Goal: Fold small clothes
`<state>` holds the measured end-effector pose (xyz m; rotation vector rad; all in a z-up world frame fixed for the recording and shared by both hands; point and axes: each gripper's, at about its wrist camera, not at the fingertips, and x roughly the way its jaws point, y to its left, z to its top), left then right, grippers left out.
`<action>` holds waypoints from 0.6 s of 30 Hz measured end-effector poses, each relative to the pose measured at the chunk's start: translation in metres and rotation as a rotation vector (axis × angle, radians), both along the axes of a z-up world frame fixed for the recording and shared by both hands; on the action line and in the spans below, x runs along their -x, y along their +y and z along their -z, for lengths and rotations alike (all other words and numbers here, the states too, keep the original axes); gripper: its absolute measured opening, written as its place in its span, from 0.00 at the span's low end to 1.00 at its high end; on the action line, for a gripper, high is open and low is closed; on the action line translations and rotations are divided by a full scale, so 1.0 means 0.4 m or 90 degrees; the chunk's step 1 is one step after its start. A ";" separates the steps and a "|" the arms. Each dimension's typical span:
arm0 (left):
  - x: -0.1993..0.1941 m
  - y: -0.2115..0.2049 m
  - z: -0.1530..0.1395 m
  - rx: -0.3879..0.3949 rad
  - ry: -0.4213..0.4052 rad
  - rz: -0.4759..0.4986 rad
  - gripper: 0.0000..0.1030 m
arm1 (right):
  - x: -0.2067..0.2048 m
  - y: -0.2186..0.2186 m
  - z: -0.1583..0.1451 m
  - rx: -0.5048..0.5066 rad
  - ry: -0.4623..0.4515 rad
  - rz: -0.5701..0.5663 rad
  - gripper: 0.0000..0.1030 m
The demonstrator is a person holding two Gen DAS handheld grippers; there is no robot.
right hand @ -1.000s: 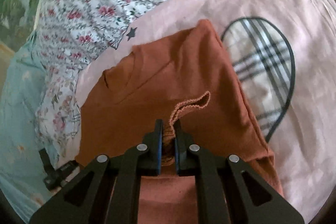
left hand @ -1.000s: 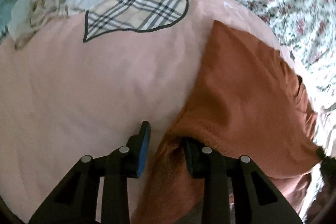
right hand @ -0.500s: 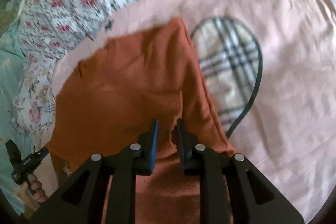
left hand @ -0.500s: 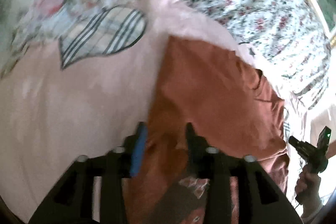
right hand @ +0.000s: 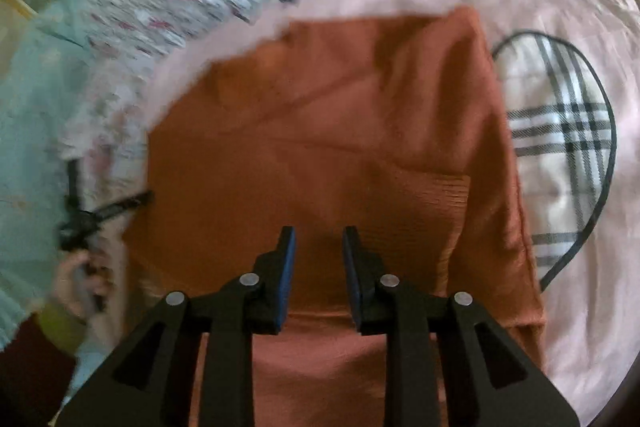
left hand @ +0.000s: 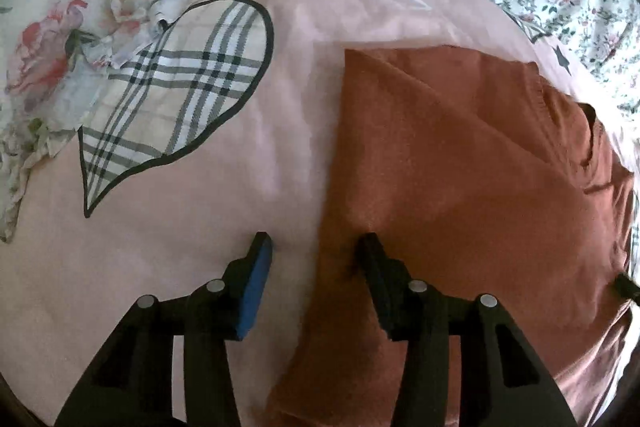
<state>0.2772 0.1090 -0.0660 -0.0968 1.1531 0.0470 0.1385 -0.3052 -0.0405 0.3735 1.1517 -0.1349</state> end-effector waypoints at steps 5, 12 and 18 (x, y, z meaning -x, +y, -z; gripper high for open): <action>0.071 0.004 -0.057 0.030 -0.001 0.012 0.49 | 0.062 -0.082 -0.047 -0.047 -0.033 0.089 0.23; 0.336 0.017 -0.104 0.007 0.048 0.008 0.73 | 0.188 -0.002 -0.123 -0.075 -0.066 0.052 0.36; 0.523 -0.014 -0.014 -0.094 0.169 0.026 0.79 | 0.275 0.092 -0.127 -0.118 -0.070 0.039 0.45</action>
